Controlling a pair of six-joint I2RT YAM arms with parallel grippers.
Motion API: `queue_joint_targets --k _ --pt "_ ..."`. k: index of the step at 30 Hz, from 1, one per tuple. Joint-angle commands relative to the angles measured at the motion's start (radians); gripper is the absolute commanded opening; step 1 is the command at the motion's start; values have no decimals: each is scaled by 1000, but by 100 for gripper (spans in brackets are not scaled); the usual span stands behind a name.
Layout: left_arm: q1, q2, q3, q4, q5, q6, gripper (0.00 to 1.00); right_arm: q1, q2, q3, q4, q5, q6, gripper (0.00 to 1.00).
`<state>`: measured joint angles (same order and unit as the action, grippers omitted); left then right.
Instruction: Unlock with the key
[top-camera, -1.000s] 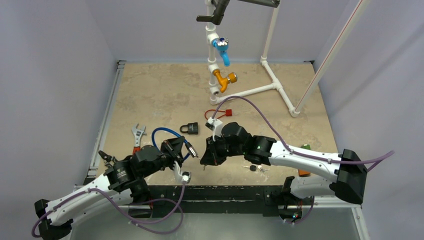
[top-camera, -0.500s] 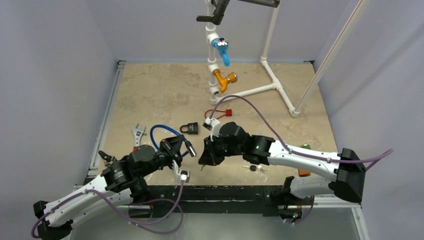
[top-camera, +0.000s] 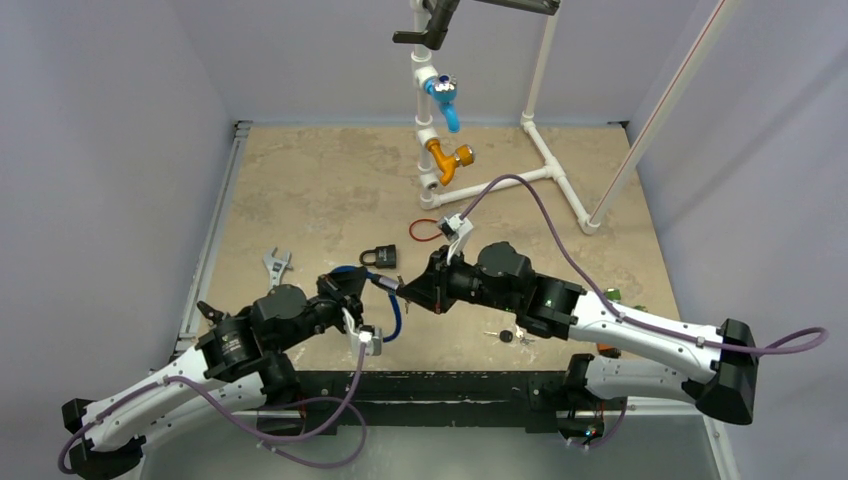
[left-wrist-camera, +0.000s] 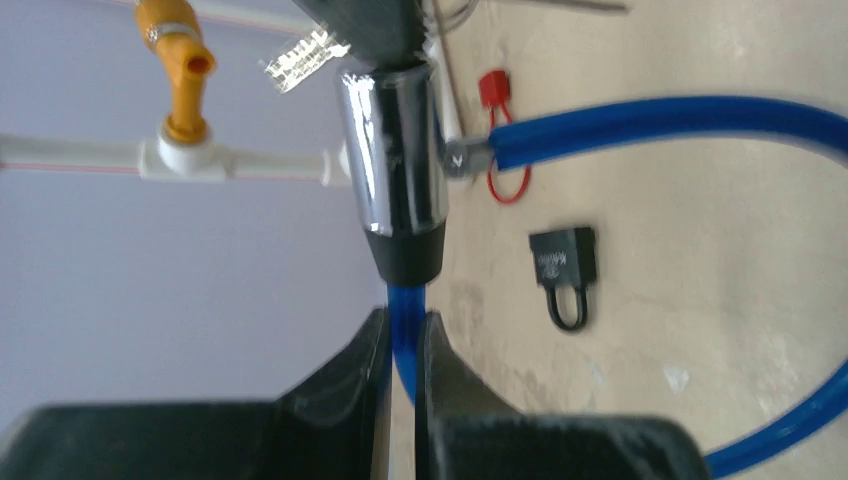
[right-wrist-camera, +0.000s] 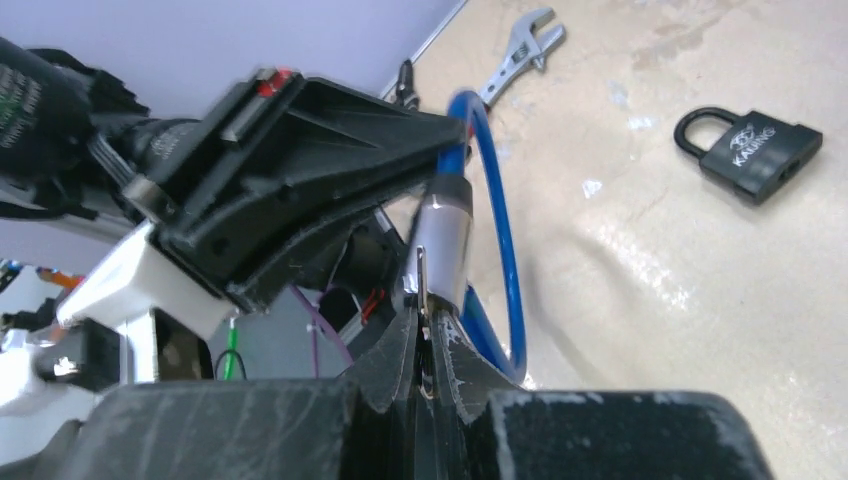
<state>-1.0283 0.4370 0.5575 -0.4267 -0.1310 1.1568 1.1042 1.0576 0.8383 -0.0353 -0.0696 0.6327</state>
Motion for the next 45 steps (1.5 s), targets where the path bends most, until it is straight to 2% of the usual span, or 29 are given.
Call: queue_joint_targets --k 1,7,10,18,26,45 --pt "-33 7 22 11 141 -6 0 -14 27 37 185 73 0 0" --pt "-32 -17 -23 5 148 153 0 -14 49 85 47 -38 -24 0" --pt "-33 -23 -24 -10 135 132 0 -14 2 80 -80 -24 -43 0" --pt "-32 -24 -32 -17 105 115 0 -15 -115 39 -273 -97 -32 0" --pt "-32 9 -26 18 114 150 0 -13 -39 74 -405 -273 -65 0" --pt "-32 19 -39 41 126 178 0 -12 95 121 -343 -326 -100 0"
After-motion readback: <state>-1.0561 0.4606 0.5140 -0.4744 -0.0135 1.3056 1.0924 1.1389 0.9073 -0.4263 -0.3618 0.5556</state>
